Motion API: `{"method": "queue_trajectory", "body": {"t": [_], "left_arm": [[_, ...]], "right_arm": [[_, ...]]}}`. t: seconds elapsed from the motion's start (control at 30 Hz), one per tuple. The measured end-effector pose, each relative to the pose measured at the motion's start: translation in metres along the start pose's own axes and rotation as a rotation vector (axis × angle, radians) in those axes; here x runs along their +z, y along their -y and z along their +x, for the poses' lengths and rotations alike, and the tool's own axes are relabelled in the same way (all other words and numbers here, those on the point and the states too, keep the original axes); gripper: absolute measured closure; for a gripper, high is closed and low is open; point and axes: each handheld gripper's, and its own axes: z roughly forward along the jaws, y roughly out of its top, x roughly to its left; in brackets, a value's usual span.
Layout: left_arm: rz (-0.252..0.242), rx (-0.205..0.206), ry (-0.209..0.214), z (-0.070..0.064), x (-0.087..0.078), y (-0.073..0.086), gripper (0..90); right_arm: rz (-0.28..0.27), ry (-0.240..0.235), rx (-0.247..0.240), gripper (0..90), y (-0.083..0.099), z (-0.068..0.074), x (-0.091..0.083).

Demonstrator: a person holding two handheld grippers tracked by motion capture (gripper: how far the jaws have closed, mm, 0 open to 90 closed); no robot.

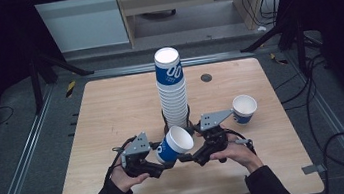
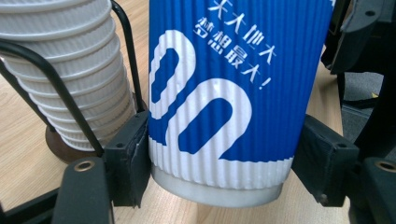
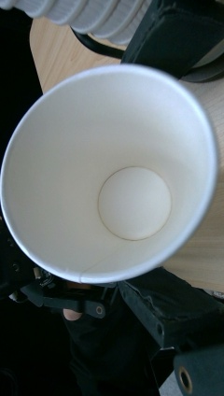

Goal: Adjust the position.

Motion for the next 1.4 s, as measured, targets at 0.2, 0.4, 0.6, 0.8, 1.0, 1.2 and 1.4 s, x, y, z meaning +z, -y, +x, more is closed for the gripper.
{"method": "queue_trajectory", "body": {"t": [0.2,0.4,0.6,0.8,1.0,1.2,1.4], "left_arm": [[0.006,0.007,0.014,-0.003,0.003,0.0,27.7],[0.01,0.005,0.023,-0.002,0.004,0.0,27.5],[0.005,-0.001,0.027,-0.002,0.004,0.0,27.0],[0.026,-0.005,0.027,-0.001,0.004,0.0,23.6],[0.042,-0.009,0.022,0.001,0.003,0.002,20.8],[0.049,-0.032,-0.006,0.009,-0.003,0.005,19.3],[0.067,-0.047,-0.048,0.016,-0.008,0.009,18.7]], "right_arm": [[-0.01,-0.02,0.015,14.0,0.001,0.0,0.001],[-0.004,-0.034,0.013,17.0,0.001,0.0,0.001],[-0.001,-0.027,0.0,18.2,0.0,0.001,0.0],[-0.003,-0.012,-0.019,18.5,-0.002,0.002,-0.003],[0.007,0.029,-0.038,18.5,-0.004,0.0,-0.012],[0.017,0.085,-0.053,18.3,-0.008,-0.001,-0.022],[0.036,0.157,-0.068,18.3,-0.012,-0.001,-0.034]]}}
